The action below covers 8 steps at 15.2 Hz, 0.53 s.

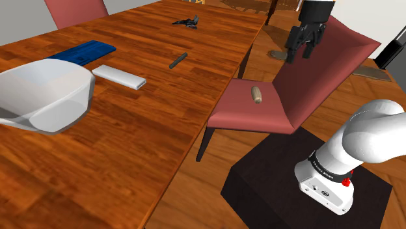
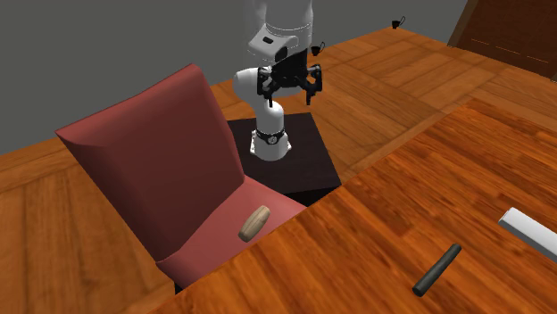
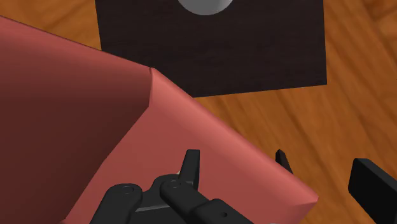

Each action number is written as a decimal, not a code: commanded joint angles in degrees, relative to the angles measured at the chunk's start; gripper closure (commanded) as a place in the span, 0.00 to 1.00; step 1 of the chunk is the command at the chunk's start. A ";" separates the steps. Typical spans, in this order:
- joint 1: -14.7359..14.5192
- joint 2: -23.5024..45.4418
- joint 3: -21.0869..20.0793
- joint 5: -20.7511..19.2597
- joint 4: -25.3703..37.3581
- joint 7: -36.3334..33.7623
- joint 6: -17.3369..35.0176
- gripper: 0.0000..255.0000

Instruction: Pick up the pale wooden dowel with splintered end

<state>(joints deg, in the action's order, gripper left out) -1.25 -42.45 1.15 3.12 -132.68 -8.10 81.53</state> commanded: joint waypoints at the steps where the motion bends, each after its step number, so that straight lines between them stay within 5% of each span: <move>1: 0.00 0.00 0.00 0.00 0.00 0.00 0.00 0.00; 8: 3.08 4.24 -0.90 -1.91 -9.16 -4.84 16.18 0.00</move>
<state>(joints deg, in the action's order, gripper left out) 1.25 -38.93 0.15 1.67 -140.90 -12.41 95.43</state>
